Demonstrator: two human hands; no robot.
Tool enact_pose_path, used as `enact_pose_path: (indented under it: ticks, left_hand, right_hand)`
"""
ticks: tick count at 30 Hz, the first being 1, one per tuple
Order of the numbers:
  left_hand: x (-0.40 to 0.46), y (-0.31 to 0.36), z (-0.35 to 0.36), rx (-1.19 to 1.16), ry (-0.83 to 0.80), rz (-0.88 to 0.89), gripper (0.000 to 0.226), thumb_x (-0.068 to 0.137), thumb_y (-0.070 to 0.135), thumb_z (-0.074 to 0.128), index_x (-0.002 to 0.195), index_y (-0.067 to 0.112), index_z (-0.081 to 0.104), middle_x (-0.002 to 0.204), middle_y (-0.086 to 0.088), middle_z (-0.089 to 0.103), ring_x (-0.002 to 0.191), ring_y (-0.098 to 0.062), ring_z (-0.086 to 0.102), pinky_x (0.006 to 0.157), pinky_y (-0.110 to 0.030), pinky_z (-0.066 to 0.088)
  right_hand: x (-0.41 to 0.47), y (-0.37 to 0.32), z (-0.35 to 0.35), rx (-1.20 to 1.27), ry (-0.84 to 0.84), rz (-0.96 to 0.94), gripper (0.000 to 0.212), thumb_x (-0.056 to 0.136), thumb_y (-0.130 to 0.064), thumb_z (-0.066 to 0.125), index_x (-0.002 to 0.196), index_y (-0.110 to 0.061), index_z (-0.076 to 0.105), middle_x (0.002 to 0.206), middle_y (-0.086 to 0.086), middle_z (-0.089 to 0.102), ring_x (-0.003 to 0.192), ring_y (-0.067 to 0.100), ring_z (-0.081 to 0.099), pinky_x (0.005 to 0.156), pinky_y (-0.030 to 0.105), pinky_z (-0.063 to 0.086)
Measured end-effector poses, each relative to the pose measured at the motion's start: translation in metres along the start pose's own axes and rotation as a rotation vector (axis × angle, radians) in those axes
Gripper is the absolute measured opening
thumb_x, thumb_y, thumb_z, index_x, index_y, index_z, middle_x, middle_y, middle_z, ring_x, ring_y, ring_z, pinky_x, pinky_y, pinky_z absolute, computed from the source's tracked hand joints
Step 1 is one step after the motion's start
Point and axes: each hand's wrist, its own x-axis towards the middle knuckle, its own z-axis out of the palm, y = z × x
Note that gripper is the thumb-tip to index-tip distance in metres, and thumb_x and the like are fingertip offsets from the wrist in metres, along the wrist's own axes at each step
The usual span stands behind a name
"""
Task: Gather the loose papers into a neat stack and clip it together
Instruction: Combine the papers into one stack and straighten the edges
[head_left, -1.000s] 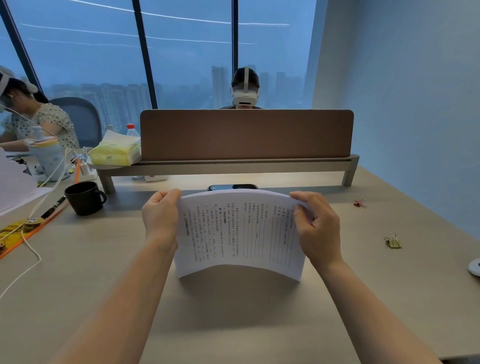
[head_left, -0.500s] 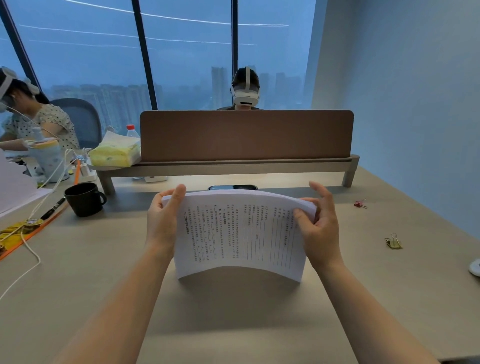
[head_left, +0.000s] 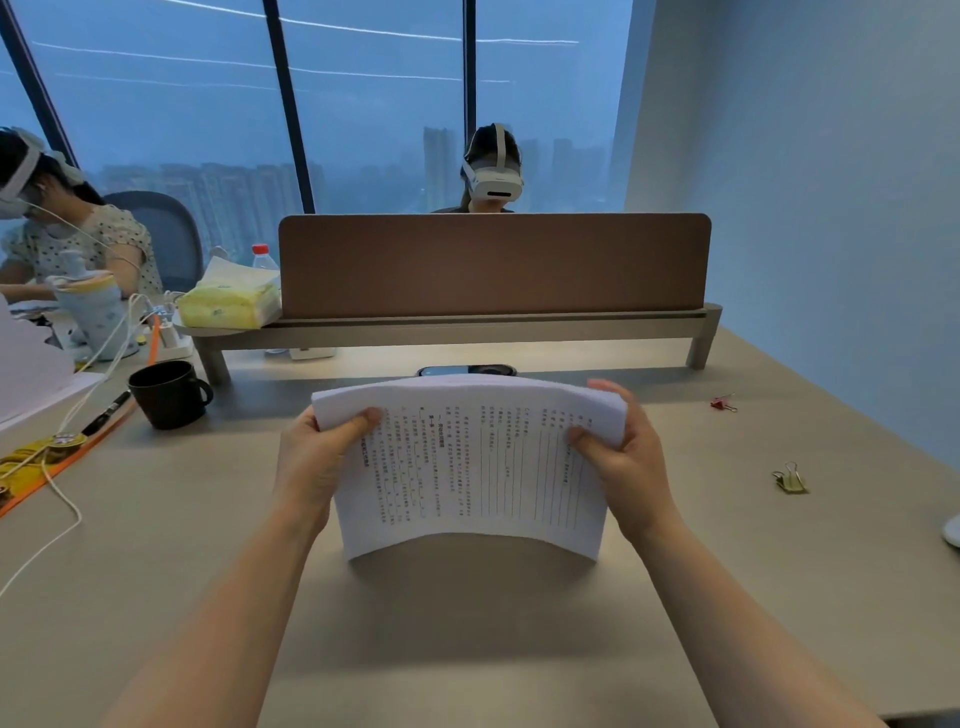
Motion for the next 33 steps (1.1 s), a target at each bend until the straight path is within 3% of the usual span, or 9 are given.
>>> enact_pose_path:
  ticks: [3, 7, 13, 18, 21, 25, 28, 30, 33]
  left_hand:
    - [-0.003, -0.001, -0.001, -0.034, -0.001, 0.006, 0.034, 0.078, 0.034, 0.074, 0.104, 0.014, 0.065, 0.088, -0.004, 0.067, 0.081, -0.021, 0.059, 0.068, -0.035, 0.048]
    - [-0.002, 0.006, 0.005, -0.052, 0.064, 0.038, 0.045, 0.084, 0.048, 0.068, 0.108, 0.011, 0.059, 0.081, -0.001, 0.062, 0.075, -0.017, 0.055, 0.064, -0.031, 0.042]
    - [0.001, 0.016, 0.017, -0.02, 0.168, 0.014, 0.04, 0.09, 0.057, 0.055, 0.104, 0.019, 0.057, 0.08, -0.001, 0.057, 0.075, -0.015, 0.05, 0.066, -0.032, 0.036]
    - [0.006, 0.014, 0.016, -0.048, 0.194, -0.043, 0.03, 0.089, 0.047, 0.06, 0.073, 0.022, 0.055, 0.071, -0.001, 0.056, 0.073, -0.019, 0.049, 0.068, -0.036, 0.034]
    - [0.008, 0.014, 0.013, -0.045, 0.187, -0.045, 0.03, 0.09, 0.043, 0.058, 0.071, 0.02, 0.053, 0.071, -0.002, 0.056, 0.073, -0.019, 0.049, 0.068, -0.036, 0.033]
    - [0.007, 0.013, 0.009, -0.077, 0.109, 0.014, 0.03, 0.088, 0.048, 0.062, 0.083, 0.018, 0.058, 0.075, -0.003, 0.057, 0.072, -0.018, 0.052, 0.064, -0.032, 0.036]
    - [0.004, 0.001, -0.001, -0.03, -0.029, 0.066, 0.044, 0.077, 0.041, 0.073, 0.108, 0.012, 0.061, 0.088, -0.001, 0.066, 0.077, -0.016, 0.06, 0.064, -0.03, 0.045]
    - [0.003, -0.012, -0.005, -0.025, -0.061, 0.023, 0.031, 0.079, 0.022, 0.078, 0.105, 0.013, 0.064, 0.093, -0.004, 0.07, 0.084, -0.023, 0.063, 0.066, -0.034, 0.049]
    - [0.001, -0.018, -0.005, -0.067, -0.051, -0.043, 0.013, 0.082, 0.01, 0.073, 0.091, 0.018, 0.068, 0.094, -0.006, 0.071, 0.087, -0.027, 0.062, 0.069, -0.037, 0.05]
  right_hand:
    - [-0.001, -0.004, 0.0, -0.147, 0.085, -0.178, 0.059, 0.093, -0.017, 0.061, 0.137, -0.041, 0.032, 0.105, -0.012, 0.059, 0.09, 0.007, 0.062, 0.065, 0.018, 0.057]
    - [0.01, -0.009, 0.0, -0.423, 0.1, -0.474, 0.04, 0.089, -0.01, 0.06, 0.125, -0.027, 0.056, 0.116, -0.014, 0.056, 0.101, -0.005, 0.054, 0.076, 0.016, 0.055]
    - [0.012, -0.006, -0.003, -0.461, 0.096, -0.535, 0.025, 0.089, -0.011, 0.059, 0.111, -0.016, 0.069, 0.111, -0.01, 0.057, 0.1, -0.001, 0.054, 0.074, 0.019, 0.055]
    - [0.006, -0.007, 0.0, -0.396, 0.076, -0.384, 0.048, 0.091, -0.018, 0.061, 0.134, -0.031, 0.048, 0.11, -0.021, 0.06, 0.096, -0.001, 0.06, 0.072, 0.016, 0.056]
    - [0.003, -0.005, 0.0, -0.384, 0.08, -0.295, 0.052, 0.093, -0.018, 0.057, 0.138, -0.038, 0.04, 0.099, -0.023, 0.057, 0.088, 0.004, 0.06, 0.063, 0.025, 0.058]
    - [-0.004, -0.008, 0.003, -0.202, 0.095, -0.174, 0.054, 0.095, -0.021, 0.056, 0.14, -0.038, 0.034, 0.09, -0.014, 0.059, 0.082, 0.008, 0.061, 0.061, 0.024, 0.055]
    - [-0.005, -0.003, 0.004, 0.003, 0.032, 0.033, 0.037, 0.086, -0.032, 0.059, 0.123, -0.032, 0.055, 0.093, -0.007, 0.065, 0.083, 0.014, 0.062, 0.067, 0.032, 0.052]
    - [-0.007, 0.005, 0.006, 0.101, -0.022, 0.143, 0.022, 0.078, -0.031, 0.061, 0.096, -0.02, 0.068, 0.091, 0.002, 0.069, 0.081, 0.02, 0.062, 0.071, 0.04, 0.049]
    - [-0.008, 0.005, 0.01, 0.117, -0.023, 0.198, 0.017, 0.076, -0.031, 0.062, 0.084, -0.017, 0.069, 0.087, 0.006, 0.069, 0.079, 0.023, 0.062, 0.069, 0.04, 0.048]
